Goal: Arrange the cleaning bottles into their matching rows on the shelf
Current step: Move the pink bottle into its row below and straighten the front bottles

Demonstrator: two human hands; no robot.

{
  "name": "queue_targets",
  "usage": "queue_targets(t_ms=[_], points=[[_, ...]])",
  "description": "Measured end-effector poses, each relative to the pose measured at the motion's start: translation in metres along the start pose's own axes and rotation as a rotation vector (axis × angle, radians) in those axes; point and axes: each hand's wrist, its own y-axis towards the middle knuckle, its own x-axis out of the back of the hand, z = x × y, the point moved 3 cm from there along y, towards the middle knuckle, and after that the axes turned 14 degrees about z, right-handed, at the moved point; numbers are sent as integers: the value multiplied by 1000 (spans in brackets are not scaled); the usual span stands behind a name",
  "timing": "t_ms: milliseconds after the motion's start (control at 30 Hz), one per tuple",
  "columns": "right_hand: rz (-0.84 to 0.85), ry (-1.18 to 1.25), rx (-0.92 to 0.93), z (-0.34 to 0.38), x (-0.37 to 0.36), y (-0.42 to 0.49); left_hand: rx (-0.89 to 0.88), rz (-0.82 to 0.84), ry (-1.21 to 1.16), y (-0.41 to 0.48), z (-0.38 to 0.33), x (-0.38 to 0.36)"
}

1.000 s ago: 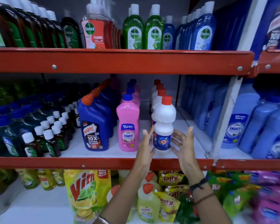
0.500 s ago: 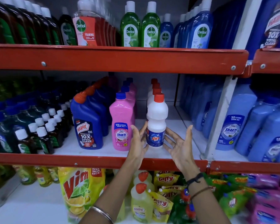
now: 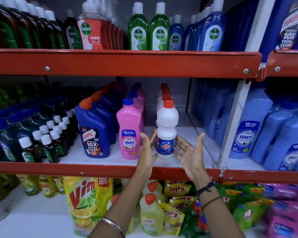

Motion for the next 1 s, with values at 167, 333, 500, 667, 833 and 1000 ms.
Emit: queue_targets(t_ms=[167,333,500,667,833,1000], points=[[-1,-14,9,0,-1,2,-6,-9,29,-3,-1,-2],[-5,-51,12,0,-1,1,-4,-9,36,-3,-3,-2],[-7,-81,23,-1,1,0,3,-15,66,-4,-4,-3],[-213,-251,241,-7,-2,-11,-214,-97,174,-25,-8,-5],[-194,-685,625,-40,-37,-32,-590,-362,235,-49,-21,34],[79,-621,325,-63,-88,0,-360,-204,221,-26,-26,86]])
